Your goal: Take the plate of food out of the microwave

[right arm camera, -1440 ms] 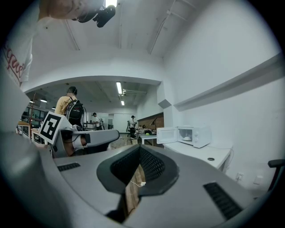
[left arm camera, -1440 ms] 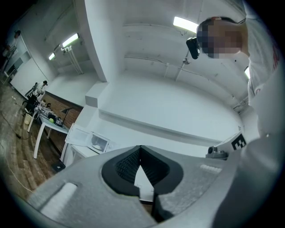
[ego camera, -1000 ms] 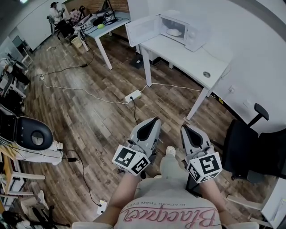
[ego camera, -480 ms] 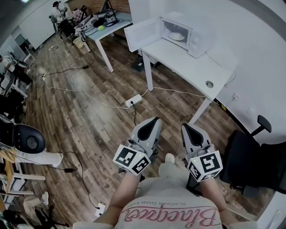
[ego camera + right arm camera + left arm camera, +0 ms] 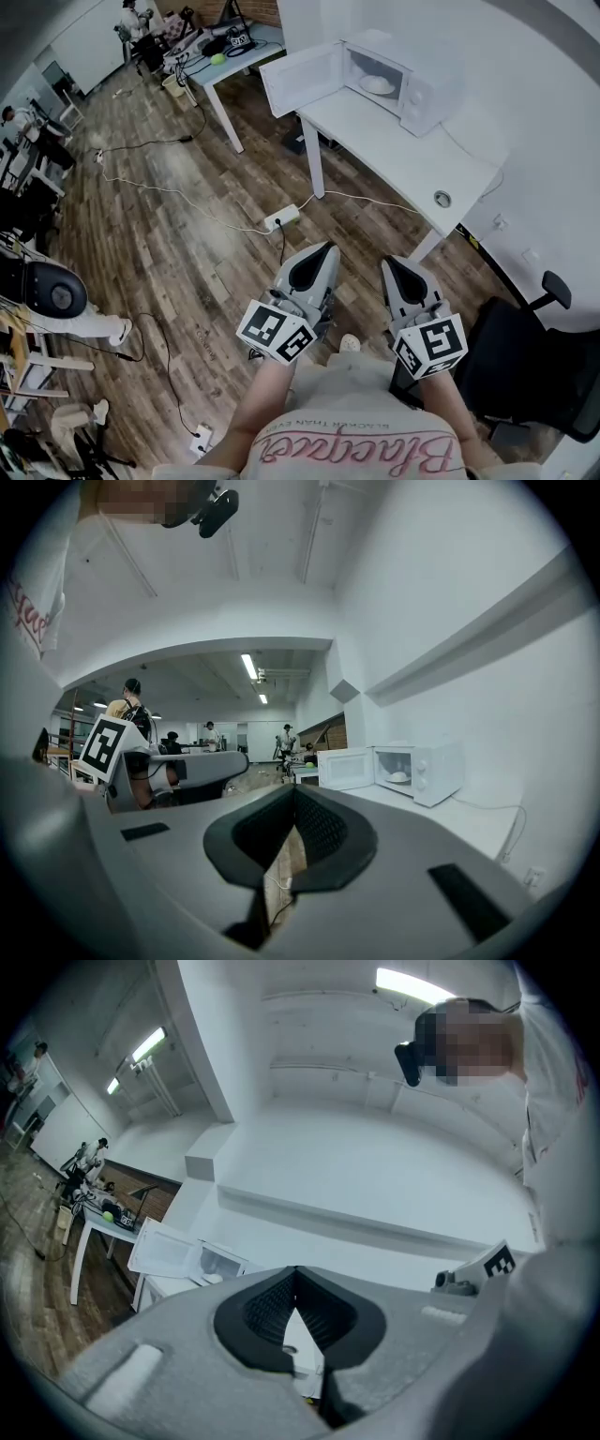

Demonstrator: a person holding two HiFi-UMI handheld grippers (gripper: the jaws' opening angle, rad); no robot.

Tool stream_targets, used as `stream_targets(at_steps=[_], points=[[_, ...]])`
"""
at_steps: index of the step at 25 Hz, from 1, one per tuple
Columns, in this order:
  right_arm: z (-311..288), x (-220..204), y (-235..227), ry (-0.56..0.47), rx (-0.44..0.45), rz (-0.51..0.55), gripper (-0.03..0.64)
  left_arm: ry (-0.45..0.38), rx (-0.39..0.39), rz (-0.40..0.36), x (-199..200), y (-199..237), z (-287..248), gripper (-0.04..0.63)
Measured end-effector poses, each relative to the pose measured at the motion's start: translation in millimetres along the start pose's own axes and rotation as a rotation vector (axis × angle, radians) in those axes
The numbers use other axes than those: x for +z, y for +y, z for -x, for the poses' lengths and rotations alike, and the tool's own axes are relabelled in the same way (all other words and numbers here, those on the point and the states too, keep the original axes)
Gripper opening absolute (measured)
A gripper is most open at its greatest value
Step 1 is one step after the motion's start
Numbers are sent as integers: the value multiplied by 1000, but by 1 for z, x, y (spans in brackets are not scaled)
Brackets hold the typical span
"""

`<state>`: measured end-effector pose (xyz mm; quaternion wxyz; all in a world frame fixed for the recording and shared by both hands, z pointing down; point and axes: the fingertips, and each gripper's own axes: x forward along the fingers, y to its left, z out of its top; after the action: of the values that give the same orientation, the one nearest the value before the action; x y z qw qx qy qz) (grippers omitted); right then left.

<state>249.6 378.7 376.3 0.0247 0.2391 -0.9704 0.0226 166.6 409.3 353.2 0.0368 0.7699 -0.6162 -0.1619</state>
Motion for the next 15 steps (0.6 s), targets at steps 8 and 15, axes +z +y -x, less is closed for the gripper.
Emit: stream_targets(at_steps=[8, 15], points=[[-22, 9, -35, -21, 20, -4, 12, -14, 20, -15, 5, 14, -41, 3], [-35, 3, -49, -15, 9, -1, 12, -3, 12, -12, -5, 23, -59, 3]])
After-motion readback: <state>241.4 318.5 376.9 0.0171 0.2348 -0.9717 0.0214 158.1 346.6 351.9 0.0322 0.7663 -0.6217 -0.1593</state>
